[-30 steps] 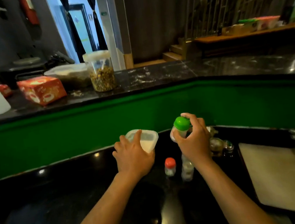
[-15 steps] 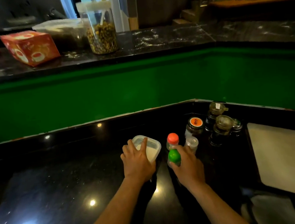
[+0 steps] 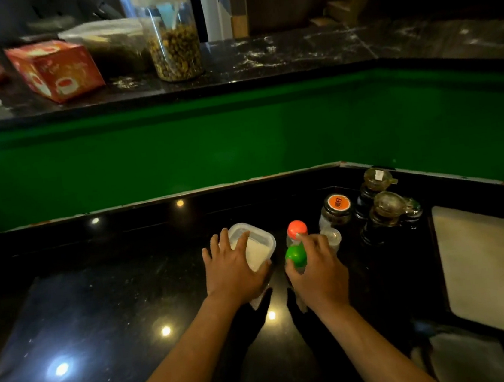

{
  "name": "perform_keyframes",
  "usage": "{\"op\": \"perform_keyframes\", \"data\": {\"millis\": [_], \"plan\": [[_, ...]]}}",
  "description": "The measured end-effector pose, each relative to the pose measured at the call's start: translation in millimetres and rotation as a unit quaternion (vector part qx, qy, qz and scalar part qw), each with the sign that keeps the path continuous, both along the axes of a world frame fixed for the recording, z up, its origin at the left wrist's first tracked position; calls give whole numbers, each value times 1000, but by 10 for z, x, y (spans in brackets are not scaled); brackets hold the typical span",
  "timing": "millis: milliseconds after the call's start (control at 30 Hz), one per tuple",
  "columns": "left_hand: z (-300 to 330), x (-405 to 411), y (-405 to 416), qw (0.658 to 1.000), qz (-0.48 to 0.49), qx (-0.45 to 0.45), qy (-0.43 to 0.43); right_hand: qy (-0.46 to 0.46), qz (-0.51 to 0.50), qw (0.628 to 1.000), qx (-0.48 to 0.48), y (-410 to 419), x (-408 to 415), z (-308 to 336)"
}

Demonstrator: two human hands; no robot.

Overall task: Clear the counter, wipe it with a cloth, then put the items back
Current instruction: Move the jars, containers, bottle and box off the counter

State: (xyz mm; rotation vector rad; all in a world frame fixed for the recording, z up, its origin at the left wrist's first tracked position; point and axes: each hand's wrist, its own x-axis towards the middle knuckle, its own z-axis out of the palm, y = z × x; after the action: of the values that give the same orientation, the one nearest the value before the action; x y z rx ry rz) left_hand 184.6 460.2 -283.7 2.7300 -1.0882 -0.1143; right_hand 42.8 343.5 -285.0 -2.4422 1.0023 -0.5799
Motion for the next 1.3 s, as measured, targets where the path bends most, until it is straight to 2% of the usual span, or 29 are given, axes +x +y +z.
{"op": "perform_keyframes", "data": {"millis": [233,400,567,767,867,1033,1200,1300], "plan": [[798,278,301,985,8,-145,-96,-123,-41,987,-95,250,495,757],[1498,664,564,961,0,-208,-181,-194,-19,968,-157,515,993,1441],[2299,1117,583,942,6,-249,-224,-239,-11,951,-197,515,1453,2150],[3008,1578,414,938,13,-241,-250,-293,1,934,-204,287,2074,2852],[3254,1875,264,951,26,-194,-241,-284,20,941,-185,129,2431,3040],[3461,2425,-28,974,40,-111,-193,-235,28,959,-154,-10,2948,2974],[3398,2744,-436,985,-6,-73,-157,-299,-28,940,-163,-282,3206,2853],[3253,2800,-674,986,-2,-45,-160,-319,-46,934,-156,-531,3237,2821]]}}
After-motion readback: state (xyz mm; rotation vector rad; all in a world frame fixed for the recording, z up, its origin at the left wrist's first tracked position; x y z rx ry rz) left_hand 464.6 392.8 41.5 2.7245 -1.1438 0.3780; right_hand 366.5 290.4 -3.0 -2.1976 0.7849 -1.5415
